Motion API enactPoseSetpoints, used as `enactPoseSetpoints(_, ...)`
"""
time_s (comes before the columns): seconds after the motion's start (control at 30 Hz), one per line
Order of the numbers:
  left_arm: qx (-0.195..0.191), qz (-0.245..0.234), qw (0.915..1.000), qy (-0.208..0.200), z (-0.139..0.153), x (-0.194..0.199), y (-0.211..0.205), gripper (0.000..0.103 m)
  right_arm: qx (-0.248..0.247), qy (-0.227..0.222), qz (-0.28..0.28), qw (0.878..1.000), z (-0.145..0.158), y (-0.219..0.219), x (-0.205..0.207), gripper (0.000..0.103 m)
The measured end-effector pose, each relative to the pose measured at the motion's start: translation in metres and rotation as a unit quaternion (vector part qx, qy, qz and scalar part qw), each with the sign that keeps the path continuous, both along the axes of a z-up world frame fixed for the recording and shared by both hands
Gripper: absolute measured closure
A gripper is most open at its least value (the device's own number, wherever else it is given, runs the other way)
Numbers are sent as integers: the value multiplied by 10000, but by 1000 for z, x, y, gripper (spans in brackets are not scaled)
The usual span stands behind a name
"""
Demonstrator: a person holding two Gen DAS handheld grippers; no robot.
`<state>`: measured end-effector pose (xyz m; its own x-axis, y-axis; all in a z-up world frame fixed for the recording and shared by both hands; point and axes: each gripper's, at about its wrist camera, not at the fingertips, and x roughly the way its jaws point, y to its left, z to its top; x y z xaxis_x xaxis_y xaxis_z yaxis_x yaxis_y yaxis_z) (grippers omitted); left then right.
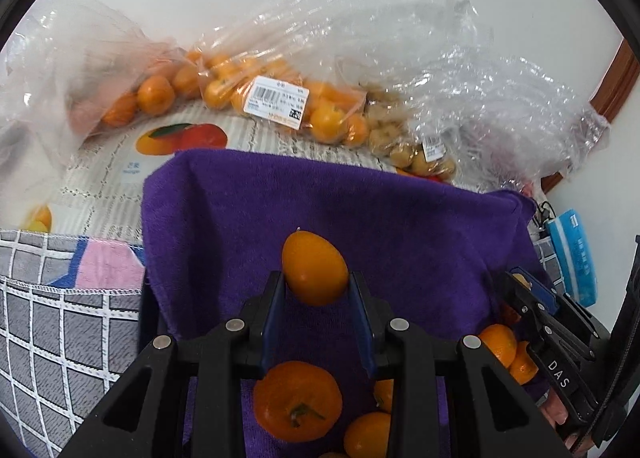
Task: Organize fruits
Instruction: 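Lower the orange and yellow fruit onto the towel among the oranges, then open the left tool on the towel while the right tool releases the yellow fruit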
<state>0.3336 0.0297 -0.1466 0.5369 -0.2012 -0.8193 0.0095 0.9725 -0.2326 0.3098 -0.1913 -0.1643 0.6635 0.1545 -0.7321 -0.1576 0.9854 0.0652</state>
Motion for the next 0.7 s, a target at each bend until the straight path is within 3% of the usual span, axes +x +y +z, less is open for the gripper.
enactPoseSetpoints(0.33, 268, -92, 9995, 119, -4, -3, -8, 72, -66, 76, 54, 9999, -5, 4, -2, 74)
enactPoseSetpoints(0.4, 342, -101, 9992, 157, -1, -6, -9, 69, -110, -1, 37, 9999, 0, 5, -6, 66)
enactPoseSetpoints(0.47, 396, -83, 9991, 105, 7, -14, -6, 61, -107, -109, 12, 9999, 10, 4, -13, 55)
enactPoseSetpoints(0.6, 429, -30, 9988, -237, 33, -47, 1, 46, -77, -331, -87, 9994, 38, 2, -40, 47)
enactPoseSetpoints(0.67, 497, -8, 9980, -398, 47, -67, 0, 42, -85, -460, -134, 9988, 54, 2, -60, 34)
enactPoseSetpoints(0.7, 522, 0, 9976, -465, 51, -76, -1, 40, -94, -505, -130, 9986, 59, 3, -68, 32)
